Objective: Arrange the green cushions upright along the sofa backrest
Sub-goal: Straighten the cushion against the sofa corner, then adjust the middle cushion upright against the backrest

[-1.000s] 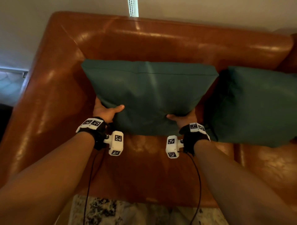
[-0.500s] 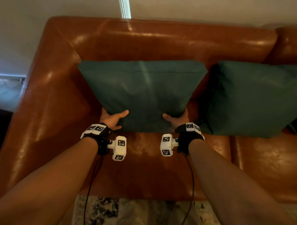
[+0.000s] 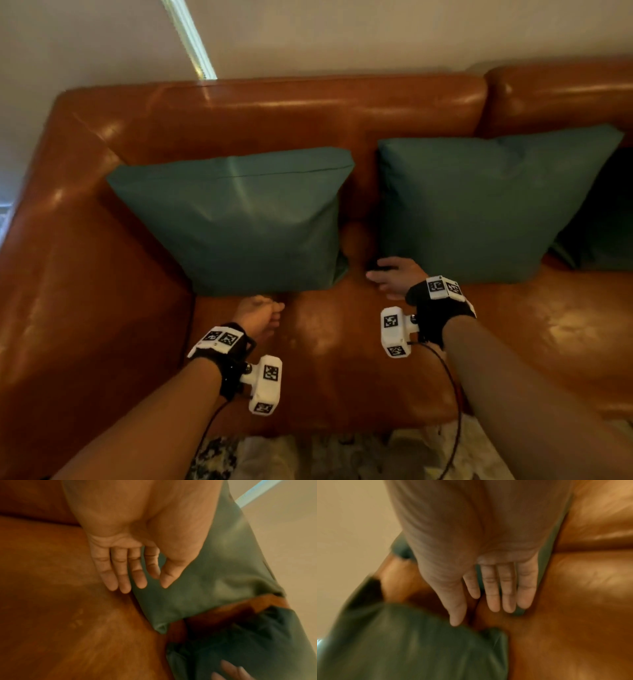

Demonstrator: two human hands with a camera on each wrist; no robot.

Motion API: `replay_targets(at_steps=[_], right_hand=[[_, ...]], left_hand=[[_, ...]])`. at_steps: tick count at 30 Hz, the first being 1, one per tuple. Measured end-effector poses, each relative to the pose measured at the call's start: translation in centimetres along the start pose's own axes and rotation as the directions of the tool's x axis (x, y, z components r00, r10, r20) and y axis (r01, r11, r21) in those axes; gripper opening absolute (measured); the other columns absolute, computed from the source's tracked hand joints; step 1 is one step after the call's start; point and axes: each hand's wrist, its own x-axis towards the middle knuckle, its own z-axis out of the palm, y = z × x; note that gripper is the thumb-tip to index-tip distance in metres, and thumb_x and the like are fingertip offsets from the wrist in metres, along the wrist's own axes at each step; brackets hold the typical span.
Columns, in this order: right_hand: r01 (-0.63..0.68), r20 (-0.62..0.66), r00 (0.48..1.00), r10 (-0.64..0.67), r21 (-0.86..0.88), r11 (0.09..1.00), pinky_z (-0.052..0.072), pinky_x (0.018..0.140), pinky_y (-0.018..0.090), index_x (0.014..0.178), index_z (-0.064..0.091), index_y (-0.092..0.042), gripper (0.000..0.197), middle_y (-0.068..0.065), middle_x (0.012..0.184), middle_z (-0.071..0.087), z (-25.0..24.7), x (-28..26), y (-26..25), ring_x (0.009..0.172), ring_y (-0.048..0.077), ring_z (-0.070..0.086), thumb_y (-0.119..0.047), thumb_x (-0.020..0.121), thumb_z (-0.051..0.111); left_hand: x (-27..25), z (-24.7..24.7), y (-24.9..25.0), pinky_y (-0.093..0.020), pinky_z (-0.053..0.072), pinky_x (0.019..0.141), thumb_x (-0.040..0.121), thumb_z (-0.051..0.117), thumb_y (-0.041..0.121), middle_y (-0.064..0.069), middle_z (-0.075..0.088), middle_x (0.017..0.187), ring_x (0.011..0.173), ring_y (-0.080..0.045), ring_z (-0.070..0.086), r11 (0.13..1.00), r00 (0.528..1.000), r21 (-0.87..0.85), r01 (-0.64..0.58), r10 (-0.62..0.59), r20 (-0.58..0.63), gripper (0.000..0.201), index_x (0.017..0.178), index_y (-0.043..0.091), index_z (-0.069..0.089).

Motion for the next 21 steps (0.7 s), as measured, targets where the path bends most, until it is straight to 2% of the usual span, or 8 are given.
replay_targets(at_steps=[3,6,9,12,14,17,19,21], right_hand=[[-0.03,-0.061,0.997,0.035,0.079,0.996,0.05,0.089,0.043,0.128,0.055,-0.012,0.047,0.008,0.095,0.064,-6.5,0.7,2.6,0.091,0.024,0.06,-0.022,0.085,0.07],[-0.024,-0.151,0.988,0.042,0.119,0.993,0.05,0.069,0.033,0.12,0.06,-0.009,0.039,0.006,0.081,0.063,-13.3,1.8,4.6,0.073,0.019,0.059,-0.02,0.084,0.071],[0.023,-0.338,0.941,0.021,0.125,0.992,0.054,0.068,0.035,0.112,0.066,-0.006,0.04,0.01,0.084,0.068,-20.9,3.1,6.1,0.073,0.022,0.064,-0.021,0.078,0.077],[0.041,-0.493,0.87,-0.001,0.071,0.997,0.052,0.092,0.044,0.122,0.058,-0.009,0.063,0.018,0.122,0.064,-26.8,4.2,6.6,0.107,0.034,0.063,-0.026,0.068,0.084],[0.071,-0.497,0.867,-0.028,0.068,0.995,0.043,0.104,0.045,0.142,0.037,-0.008,0.093,0.017,0.144,0.048,-29.6,5.1,6.9,0.128,0.036,0.049,-0.024,0.065,0.087],[0.097,-0.402,0.913,-0.064,0.061,0.993,0.038,0.109,0.055,0.153,0.01,-0.024,0.136,0.013,0.156,0.033,-32.1,6.9,6.9,0.139,0.036,0.037,-0.038,0.045,0.093],[0.095,-0.338,0.938,-0.073,0.047,0.994,0.04,0.105,0.059,0.153,0.006,-0.032,0.153,0.011,0.155,0.034,-33.3,8.5,7.0,0.137,0.036,0.039,-0.048,0.029,0.094],[0.094,-0.283,0.957,-0.066,0.084,0.992,0.043,0.1,0.062,0.151,0.007,-0.037,0.168,0.008,0.153,0.038,-34.2,10.2,7.1,0.134,0.036,0.043,-0.058,0.007,0.091]], left_hand=[[-2.0,6.0,1.7,-0.025,0.038,0.056,0.092,0.061,0.01,-0.005,0.053,0.067,0.057,-0.016,0.049,0.999,0.999,0.016,-0.032,0.032,0.036,0.024,0.071,0.017,0.05],[-3.5,11.8,4.3,-0.026,0.04,0.056,0.091,0.063,0.01,-0.003,0.055,0.071,0.06,-0.014,0.051,0.998,0.996,-0.001,-0.069,0.069,0.052,0.021,0.075,0.018,0.052],[-4.0,17.2,7.0,-0.028,0.047,0.062,0.086,0.07,0.012,-0.003,0.06,0.085,0.07,-0.014,0.055,0.993,0.994,-0.054,-0.101,0.104,0.043,0.017,0.095,0.019,0.056],[-4.0,21.5,9.7,-0.041,0.052,0.082,0.081,0.076,0.012,-0.008,0.059,0.119,0.1,-0.02,0.058,0.98,0.99,-0.145,-0.133,0.137,0.02,0.065,0.137,0.021,0.044],[-4.0,23.8,11.3,-0.048,0.049,0.095,0.08,0.077,0.01,-0.01,0.043,0.148,0.124,-0.026,0.052,0.97,0.985,-0.183,-0.161,0.168,0.027,0.091,0.152,0.026,0.024],[-3.4,25.9,12.9,-0.057,0.044,0.102,0.076,0.08,0.007,0.001,0.028,0.16,0.138,-0.028,0.042,0.965,0.982,-0.196,-0.177,0.187,0.035,0.116,0.156,0.036,0.002],[-2.7,26.7,13.4,-0.061,0.045,0.101,0.071,0.084,0.008,0.006,0.027,0.161,0.139,-0.03,0.041,0.964,0.979,-0.188,-0.191,0.2,0.029,0.124,0.155,0.04,-0.003],[-2.4,27.5,13.8,-0.063,0.046,0.098,0.068,0.086,0.01,0.009,0.03,0.158,0.139,-0.03,0.041,0.961,0.977,-0.187,-0.204,0.211,0.022,0.125,0.154,0.043,0.002]])
